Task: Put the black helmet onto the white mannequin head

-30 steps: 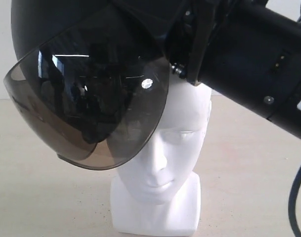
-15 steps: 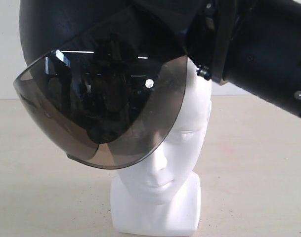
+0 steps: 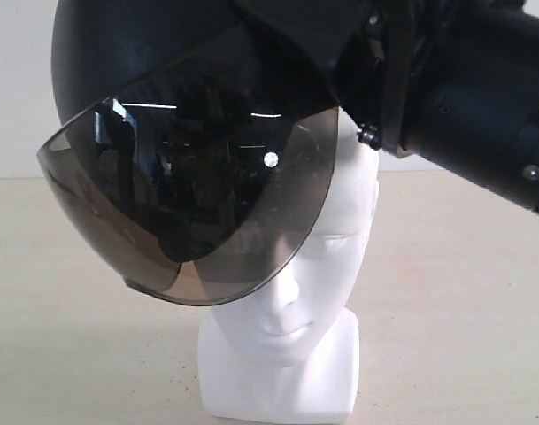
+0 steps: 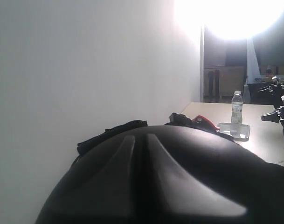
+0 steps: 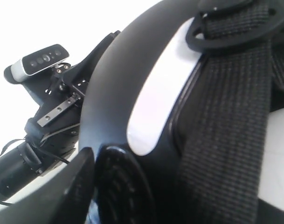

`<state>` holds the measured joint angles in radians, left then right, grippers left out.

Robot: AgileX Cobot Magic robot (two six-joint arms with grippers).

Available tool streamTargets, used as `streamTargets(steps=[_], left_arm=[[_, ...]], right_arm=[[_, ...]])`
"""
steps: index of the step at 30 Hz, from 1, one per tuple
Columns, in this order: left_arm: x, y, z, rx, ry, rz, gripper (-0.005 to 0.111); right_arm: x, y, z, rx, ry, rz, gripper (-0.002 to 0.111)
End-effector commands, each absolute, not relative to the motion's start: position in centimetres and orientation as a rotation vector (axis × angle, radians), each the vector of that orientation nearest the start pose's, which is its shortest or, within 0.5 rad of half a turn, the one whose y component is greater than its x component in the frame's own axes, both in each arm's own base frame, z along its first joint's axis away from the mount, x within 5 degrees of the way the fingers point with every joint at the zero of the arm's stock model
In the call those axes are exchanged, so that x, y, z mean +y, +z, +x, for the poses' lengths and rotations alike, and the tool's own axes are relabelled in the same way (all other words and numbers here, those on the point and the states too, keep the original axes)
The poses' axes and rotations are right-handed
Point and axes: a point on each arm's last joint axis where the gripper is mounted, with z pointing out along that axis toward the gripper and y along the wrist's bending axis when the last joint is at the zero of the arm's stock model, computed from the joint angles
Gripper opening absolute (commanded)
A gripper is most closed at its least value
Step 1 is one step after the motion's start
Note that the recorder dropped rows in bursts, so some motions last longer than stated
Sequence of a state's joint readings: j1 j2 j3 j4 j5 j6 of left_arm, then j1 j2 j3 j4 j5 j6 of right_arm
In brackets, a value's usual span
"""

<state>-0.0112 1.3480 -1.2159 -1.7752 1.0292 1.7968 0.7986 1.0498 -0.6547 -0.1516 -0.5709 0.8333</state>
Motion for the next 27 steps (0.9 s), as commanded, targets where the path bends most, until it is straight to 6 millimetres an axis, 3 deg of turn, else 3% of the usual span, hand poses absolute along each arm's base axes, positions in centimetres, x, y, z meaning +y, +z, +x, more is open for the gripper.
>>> streamTargets(steps=[1,11,21,27], left_arm=[[-8.2,42.7,27.3,1.244,-0.792,0.827,0.004],[-8.4,42.7,27.0,1.225,-0.833,0.854,0.004],[-8.5,42.7,26.9,1.23,-0.856,0.851,0.004],[-10.0,42.7,26.5,1.222,-0.892,0.876,0.004]], right_arm=[[16.0,36.7,14.9,1.335,1.27,-0.18,0.0],[15.9,36.7,14.8,1.332,1.27,-0.182,0.0],[14.1,38.1,13.2,1.32,1.212,-0.202,0.0],[13.6,38.3,13.0,1.312,1.2,-0.19,0.0]])
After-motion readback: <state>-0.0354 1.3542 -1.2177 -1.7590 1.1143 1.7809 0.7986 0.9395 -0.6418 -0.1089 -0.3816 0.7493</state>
